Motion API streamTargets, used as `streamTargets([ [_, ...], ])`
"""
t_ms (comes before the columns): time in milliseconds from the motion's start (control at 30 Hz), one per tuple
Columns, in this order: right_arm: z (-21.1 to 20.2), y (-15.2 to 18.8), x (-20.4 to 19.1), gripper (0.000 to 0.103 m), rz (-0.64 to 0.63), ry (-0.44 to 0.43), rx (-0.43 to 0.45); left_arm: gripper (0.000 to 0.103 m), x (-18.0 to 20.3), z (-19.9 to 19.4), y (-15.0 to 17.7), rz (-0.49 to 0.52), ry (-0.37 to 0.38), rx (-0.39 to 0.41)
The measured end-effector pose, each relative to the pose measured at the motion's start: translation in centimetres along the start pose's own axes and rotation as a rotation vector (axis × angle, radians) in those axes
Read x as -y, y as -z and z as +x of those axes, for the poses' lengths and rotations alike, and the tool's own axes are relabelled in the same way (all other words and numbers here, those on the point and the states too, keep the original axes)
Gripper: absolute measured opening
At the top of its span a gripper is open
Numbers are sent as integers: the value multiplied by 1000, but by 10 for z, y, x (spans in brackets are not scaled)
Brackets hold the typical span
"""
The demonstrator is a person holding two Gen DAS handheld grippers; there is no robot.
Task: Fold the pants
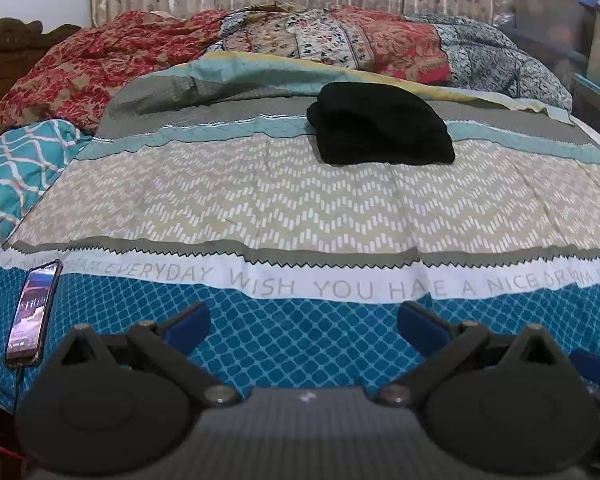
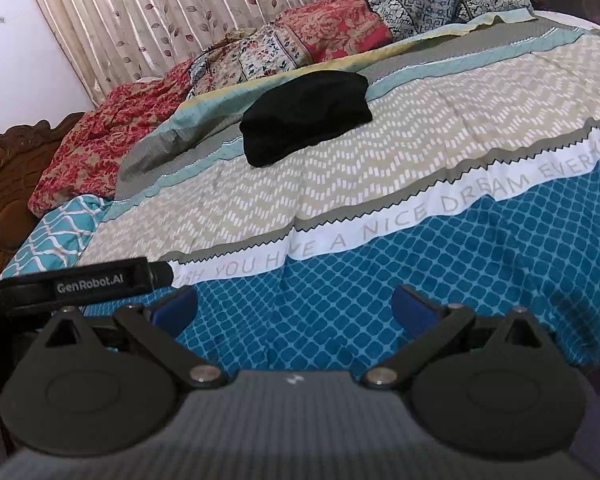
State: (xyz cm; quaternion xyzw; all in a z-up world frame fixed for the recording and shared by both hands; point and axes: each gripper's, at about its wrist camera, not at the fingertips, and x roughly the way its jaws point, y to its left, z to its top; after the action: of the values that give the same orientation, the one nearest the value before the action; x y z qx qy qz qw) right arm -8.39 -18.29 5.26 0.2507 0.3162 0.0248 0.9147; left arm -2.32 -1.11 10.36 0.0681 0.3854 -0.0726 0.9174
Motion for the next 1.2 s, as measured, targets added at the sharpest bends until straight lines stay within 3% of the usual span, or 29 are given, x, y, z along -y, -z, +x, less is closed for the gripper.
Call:
streamTargets([
  [67, 1, 0, 1, 103, 5, 1, -4, 103, -1, 0, 0, 2, -19, -14],
  [367, 2, 2, 2, 103, 25, 8, -16, 103, 1, -6, -3, 47, -122, 56],
  [667, 1, 0, 1, 103, 9, 8, -3, 103, 0, 0, -2, 76, -172, 31],
  [1200, 4, 1, 1, 103, 13, 10, -12, 103, -6, 6, -2, 67, -146, -4],
])
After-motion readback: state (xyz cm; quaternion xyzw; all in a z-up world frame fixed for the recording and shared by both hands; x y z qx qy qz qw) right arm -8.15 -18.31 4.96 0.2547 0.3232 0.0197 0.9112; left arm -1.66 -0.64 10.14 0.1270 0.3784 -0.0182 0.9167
